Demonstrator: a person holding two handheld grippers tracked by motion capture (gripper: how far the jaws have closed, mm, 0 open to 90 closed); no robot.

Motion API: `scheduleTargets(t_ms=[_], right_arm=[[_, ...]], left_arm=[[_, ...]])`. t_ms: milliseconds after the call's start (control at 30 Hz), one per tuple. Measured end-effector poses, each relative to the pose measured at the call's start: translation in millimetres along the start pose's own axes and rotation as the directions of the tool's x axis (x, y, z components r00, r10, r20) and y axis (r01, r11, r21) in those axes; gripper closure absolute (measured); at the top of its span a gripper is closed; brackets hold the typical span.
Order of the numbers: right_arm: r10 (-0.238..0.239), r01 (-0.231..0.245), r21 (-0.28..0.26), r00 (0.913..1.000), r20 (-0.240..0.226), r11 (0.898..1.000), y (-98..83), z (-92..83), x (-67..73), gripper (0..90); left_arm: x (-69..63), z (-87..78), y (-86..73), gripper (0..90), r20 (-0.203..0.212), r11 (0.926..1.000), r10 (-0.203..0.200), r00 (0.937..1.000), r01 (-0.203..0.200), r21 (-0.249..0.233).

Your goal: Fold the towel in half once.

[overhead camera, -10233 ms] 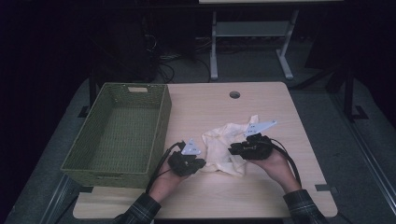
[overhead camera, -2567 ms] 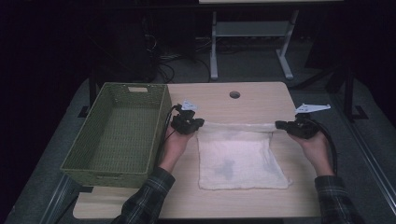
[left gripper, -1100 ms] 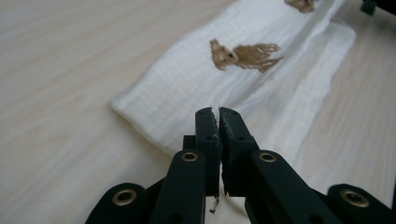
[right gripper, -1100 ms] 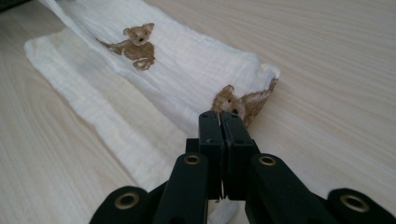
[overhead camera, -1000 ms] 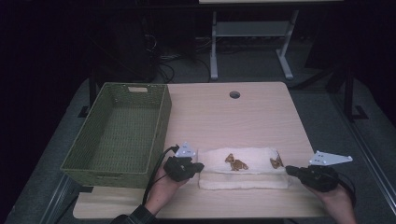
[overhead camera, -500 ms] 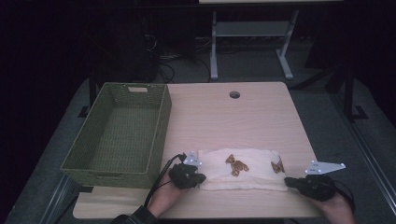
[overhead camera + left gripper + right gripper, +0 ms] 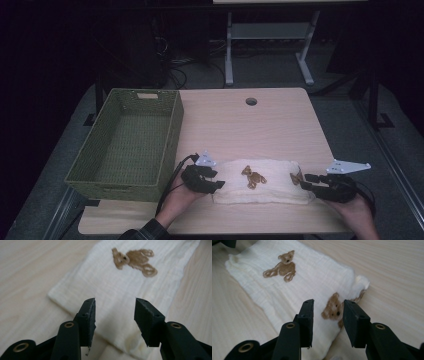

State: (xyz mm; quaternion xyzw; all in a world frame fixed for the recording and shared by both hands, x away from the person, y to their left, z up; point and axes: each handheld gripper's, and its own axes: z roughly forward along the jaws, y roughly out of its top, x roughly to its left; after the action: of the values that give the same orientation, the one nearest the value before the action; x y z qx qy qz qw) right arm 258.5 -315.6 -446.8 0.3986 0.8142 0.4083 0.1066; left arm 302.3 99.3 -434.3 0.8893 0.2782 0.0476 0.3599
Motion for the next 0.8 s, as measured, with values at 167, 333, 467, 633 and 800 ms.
scheduleTargets(t_ms=[167, 333, 467, 633, 800], right_arm=[[-0.002, 0.002, -0.004, 0.9996, 0.029, 1.0, 12.8, 5.3, -5.4, 62.5], [0.01, -0.009, -0.031, 0.9988, 0.047, 0.999, 32.7, 12.8, -24.3, 66.3], [0.023, -0.022, -0.032, 0.9982, 0.056, 0.999, 44.6, 23.6, -38.5, 69.5], [0.047, -0.047, -0.001, 0.9977, 0.048, 0.999, 49.8, 42.9, -51.5, 71.2], [0.054, -0.056, 0.061, 0.9983, 0.02, 0.997, 44.0, 57.5, -56.2, 70.9]], left_arm=[[9.1, 2.2, 11.3, 49.8, -0.027, 0.9998, -0.001, 0.9996, 0.001, -0.02], [26.2, 9.0, 22.5, 50.5, -0.07, 0.9987, -0.035, 0.9969, 0.033, -0.038], [36.1, 16.4, 26.3, 52.3, -0.104, 0.9979, -0.055, 0.9931, 0.051, -0.039], [50.4, 24.9, 26.4, 54.2, -0.14, 0.9939, -0.104, 0.9847, 0.098, -0.051], [54.3, 23.5, 22.9, 54.3, -0.167, 0.9941, -0.107, 0.9801, 0.103, -0.034]])
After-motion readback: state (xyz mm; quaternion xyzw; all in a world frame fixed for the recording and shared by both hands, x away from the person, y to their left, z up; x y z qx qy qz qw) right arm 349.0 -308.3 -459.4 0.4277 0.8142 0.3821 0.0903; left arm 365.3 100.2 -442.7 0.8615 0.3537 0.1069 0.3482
